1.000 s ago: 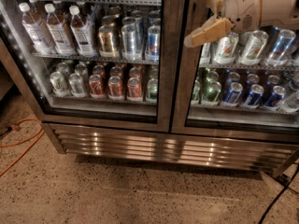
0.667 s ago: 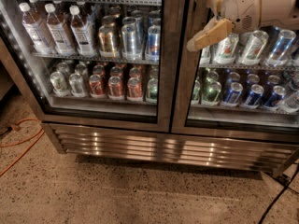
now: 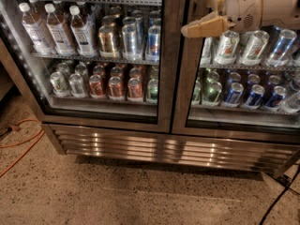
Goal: Open right fridge door
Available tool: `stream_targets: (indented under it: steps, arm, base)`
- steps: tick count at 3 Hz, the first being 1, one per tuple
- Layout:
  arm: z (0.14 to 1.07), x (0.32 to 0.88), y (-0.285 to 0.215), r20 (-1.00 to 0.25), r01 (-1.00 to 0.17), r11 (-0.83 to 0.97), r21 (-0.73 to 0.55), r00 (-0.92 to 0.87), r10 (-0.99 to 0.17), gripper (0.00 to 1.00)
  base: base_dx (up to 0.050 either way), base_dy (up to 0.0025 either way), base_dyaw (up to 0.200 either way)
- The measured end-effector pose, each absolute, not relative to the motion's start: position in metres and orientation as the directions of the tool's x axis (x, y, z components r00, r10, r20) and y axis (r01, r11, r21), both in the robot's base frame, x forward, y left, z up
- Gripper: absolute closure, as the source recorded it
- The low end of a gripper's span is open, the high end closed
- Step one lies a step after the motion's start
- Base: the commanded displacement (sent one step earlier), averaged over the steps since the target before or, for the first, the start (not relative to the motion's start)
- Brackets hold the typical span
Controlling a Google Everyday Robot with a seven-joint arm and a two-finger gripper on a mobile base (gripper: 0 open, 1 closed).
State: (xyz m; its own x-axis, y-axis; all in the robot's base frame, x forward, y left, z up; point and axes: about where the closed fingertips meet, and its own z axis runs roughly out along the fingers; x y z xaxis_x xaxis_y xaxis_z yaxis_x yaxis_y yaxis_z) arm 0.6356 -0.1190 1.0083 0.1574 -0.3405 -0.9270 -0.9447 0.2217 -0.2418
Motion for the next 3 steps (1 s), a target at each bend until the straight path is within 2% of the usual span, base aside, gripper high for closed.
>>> stream_targets:
  steps: [2,3]
  arm:
    - [1.0083,0.6356,-0.119,-0.927,-0.945,0.222,-0.242,0.157,-0.34,0.92]
    - [1.0081,0.6357,-0.1179,-0.927,-0.945,0.22,-0.241,0.158,-0.34,1.0]
  base:
    - [0.0,0.0,0.0]
    - [0.0,0.0,0.0]
